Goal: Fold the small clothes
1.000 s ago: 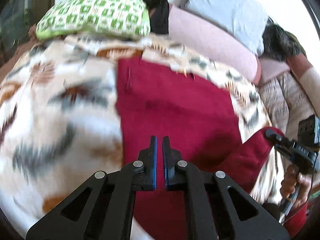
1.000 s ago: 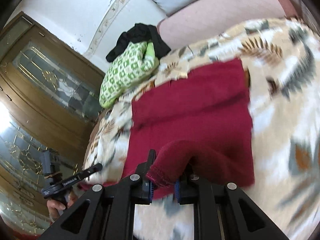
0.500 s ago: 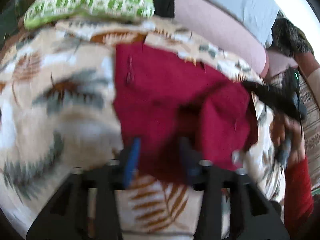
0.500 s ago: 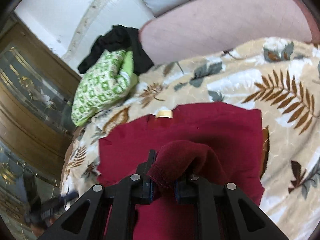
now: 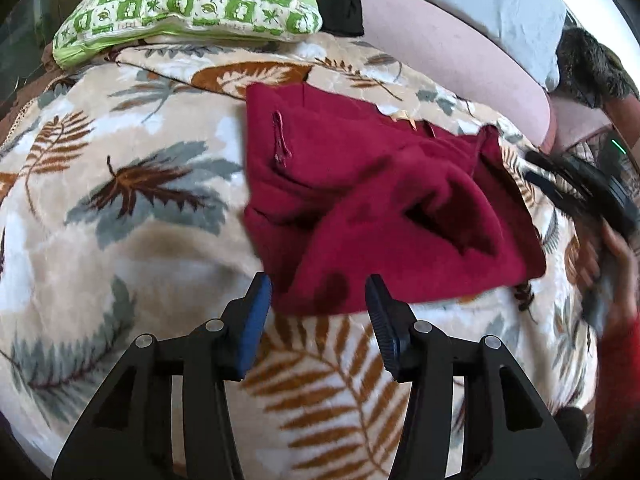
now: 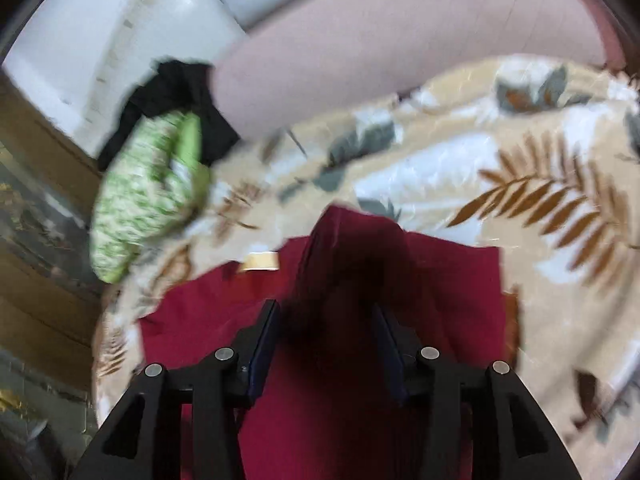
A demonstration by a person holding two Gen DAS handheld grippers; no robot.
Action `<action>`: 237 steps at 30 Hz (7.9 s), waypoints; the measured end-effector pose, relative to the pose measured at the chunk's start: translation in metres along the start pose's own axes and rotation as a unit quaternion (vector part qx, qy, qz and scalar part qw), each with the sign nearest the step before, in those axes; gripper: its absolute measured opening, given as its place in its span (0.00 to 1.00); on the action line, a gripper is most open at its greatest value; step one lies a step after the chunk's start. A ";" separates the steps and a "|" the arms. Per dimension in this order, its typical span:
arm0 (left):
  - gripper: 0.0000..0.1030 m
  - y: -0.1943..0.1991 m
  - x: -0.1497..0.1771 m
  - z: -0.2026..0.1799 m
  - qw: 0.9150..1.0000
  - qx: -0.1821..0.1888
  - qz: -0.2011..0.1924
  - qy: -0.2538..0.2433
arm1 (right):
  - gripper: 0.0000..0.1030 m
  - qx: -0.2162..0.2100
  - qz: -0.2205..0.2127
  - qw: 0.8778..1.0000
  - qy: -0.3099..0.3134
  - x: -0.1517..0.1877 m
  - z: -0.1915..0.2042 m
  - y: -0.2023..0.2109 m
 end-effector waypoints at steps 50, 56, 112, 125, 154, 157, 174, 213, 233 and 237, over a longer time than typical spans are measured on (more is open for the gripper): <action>0.47 -0.082 -0.071 0.049 0.995 -0.089 -0.022 0.048 | 0.34 0.152 -0.034 0.985 0.074 -0.024 -0.048 -0.013; 0.47 -0.053 -0.043 0.047 0.995 -0.095 -0.024 0.035 | 0.34 0.072 0.020 0.988 0.138 0.015 0.014 -0.042; 0.54 -0.057 -0.039 0.046 0.993 -0.090 -0.051 0.047 | 0.27 -0.090 0.128 0.979 0.130 0.091 0.197 -0.159; 0.54 -0.064 -0.050 0.007 0.997 -0.053 -0.061 0.018 | 0.43 0.189 -0.016 0.964 0.185 0.010 -0.037 -0.017; 0.56 -0.091 -0.043 0.007 0.997 -0.060 -0.046 -0.008 | 0.33 0.030 0.020 0.986 -0.161 -0.004 -0.093 -0.054; 0.56 -0.089 -0.043 0.007 0.997 -0.060 -0.046 -0.005 | 0.47 0.024 0.025 0.991 -0.129 0.011 -0.087 -0.023; 0.56 -0.067 -0.035 0.010 0.997 -0.054 -0.046 -0.004 | 0.06 -0.007 0.063 0.998 0.005 0.080 -0.042 0.040; 0.56 -0.081 -0.036 0.007 0.997 -0.068 -0.040 -0.022 | 0.11 0.156 0.059 0.974 0.152 0.019 -0.054 -0.068; 0.56 -0.080 -0.035 0.007 0.997 -0.069 -0.042 -0.020 | 0.28 0.155 0.059 0.951 0.260 0.051 0.012 -0.036; 0.56 -0.081 -0.035 0.007 0.996 -0.070 -0.042 -0.020 | 0.28 0.158 0.067 0.951 0.258 0.054 0.007 -0.041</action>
Point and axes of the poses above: each gripper's, at about its wrist camera, not at the fingertips, and y roughly against the way its jaws point, z to its left, x to its underside, the point moved 10 cm from there along -y, roughly the way its jaws point, and after that the axes turned 14 degrees about -z, right-handed, at the moved point
